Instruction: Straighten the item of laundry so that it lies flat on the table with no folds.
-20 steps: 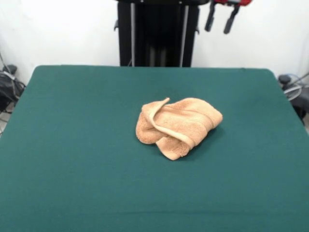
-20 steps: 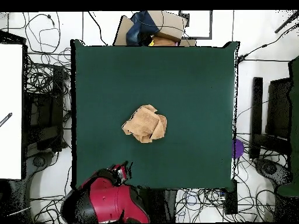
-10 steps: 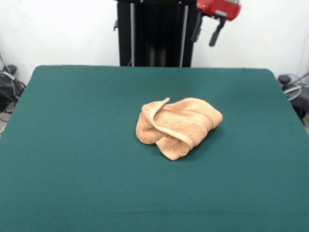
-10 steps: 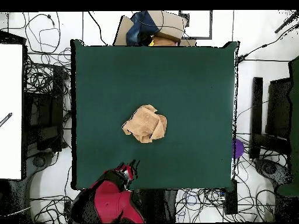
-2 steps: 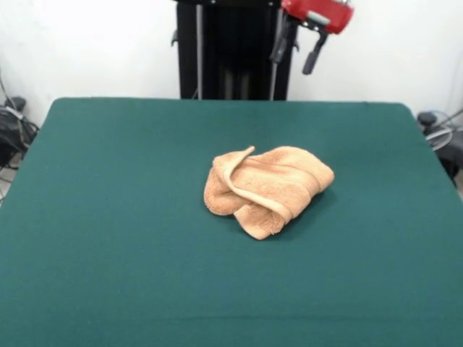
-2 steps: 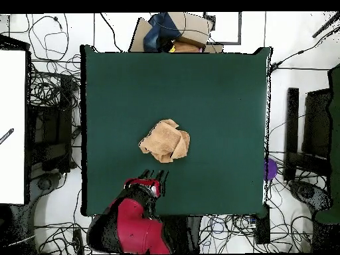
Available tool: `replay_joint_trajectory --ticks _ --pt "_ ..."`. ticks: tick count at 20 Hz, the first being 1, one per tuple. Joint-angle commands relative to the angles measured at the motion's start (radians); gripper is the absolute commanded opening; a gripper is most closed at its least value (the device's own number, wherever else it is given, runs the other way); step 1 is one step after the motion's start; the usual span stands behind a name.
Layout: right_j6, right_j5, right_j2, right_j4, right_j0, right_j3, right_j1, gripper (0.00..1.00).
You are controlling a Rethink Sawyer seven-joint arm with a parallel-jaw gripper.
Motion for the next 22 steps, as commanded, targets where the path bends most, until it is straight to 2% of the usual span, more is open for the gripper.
replay_joint_trajectory --ticks 1,2,3,5,10,17,22 --pt "0.337 -0.082 -0.011 0.127 -0.026 0.093 -0.006 1.0" --pt "0.331 -0.084 -0.013 0.137 -0.024 0.095 -0.004 1.0" --pt "0.273 -0.067 -0.056 0.147 0.017 0.08 0.049 1.0" --pt "0.25 -0.097 -0.072 0.171 0.037 0.078 0.09 1.0" --pt "0.257 -0.148 -0.069 0.209 0.063 0.086 0.148 1.0" --pt "0.222 -0.136 -0.043 0.185 0.071 0.069 0.215 1.0" --pt "0.205 -0.114 -0.024 0.155 0.065 0.054 0.232 1.0"
